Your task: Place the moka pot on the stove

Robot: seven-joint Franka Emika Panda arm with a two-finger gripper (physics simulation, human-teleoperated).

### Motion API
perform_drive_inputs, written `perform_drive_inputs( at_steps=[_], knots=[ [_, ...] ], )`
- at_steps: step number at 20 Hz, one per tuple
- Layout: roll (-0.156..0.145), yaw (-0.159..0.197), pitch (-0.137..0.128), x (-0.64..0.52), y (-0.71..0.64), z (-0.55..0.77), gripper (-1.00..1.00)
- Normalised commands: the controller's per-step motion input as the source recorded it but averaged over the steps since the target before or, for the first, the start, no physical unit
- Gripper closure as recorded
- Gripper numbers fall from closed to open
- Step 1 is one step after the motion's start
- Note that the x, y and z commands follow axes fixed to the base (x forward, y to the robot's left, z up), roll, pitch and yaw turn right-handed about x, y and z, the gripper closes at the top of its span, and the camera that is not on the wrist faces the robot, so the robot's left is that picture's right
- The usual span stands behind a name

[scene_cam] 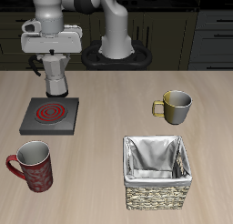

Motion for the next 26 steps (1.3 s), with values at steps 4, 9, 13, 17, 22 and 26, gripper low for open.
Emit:
perform_drive_inputs(
  at_steps=[4,9,13,17,22,26],
  knots=[
    [0.052,-0.034,-0.028,-0.02,-0.24,0.06,1.00],
    [0.017,-0.003,0.006,0.04,-0.16,-0.05,1.00],
    [-0.023,0.008,-0.005,0.13,-0.14,-0.07,1.00],
    [-0.027,-0.045,-0.002,0.11,-0.13,-0.10,1.00],
    [-0.033,-0.022,-0.018,0.04,-0.03,-0.10,1.00],
    [-0.028,-0.041,-0.001,0.08,0.04,-0.19,1.00]
  ],
)
